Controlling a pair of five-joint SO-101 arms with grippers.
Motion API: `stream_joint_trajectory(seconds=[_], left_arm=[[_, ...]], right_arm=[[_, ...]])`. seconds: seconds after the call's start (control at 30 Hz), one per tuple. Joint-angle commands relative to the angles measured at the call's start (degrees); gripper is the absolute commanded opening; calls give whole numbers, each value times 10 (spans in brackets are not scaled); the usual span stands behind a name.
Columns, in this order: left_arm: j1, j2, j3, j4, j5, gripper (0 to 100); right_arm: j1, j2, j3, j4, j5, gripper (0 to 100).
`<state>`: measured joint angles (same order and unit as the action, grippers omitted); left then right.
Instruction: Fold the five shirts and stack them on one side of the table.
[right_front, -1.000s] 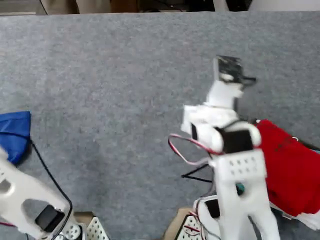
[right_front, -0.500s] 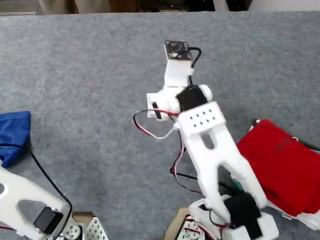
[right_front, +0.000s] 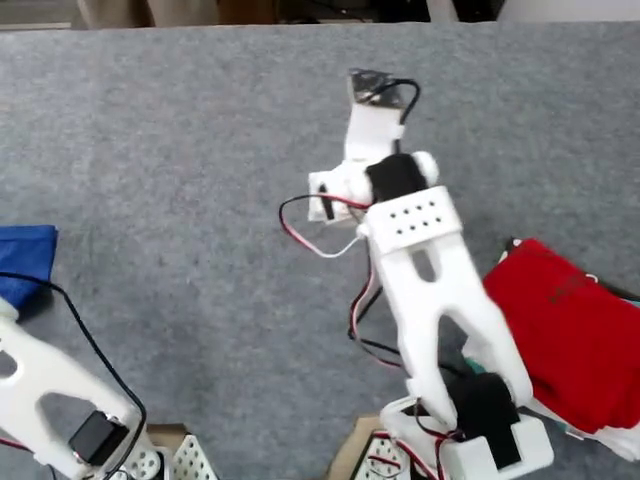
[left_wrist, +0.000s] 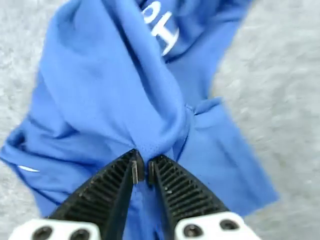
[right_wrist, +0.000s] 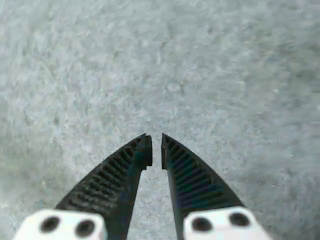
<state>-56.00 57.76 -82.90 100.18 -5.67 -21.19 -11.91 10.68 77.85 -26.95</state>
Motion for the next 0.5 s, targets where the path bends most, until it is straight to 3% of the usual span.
stream_joint_trajectory(seconds=[0.0, 0.1, 0.27, 0.47], left_arm=[[56, -87, 6, 8, 27, 18], [134, -155, 102, 8, 65, 18], [331, -295, 281, 7, 105, 18], [566, -376, 358, 5, 101, 18]], right_arm=[[39, -1, -38, 16, -3, 52], [71, 2, -35, 17, 19, 52], [135, -1, -37, 20, 109, 52], [194, 3, -35, 20, 253, 54]])
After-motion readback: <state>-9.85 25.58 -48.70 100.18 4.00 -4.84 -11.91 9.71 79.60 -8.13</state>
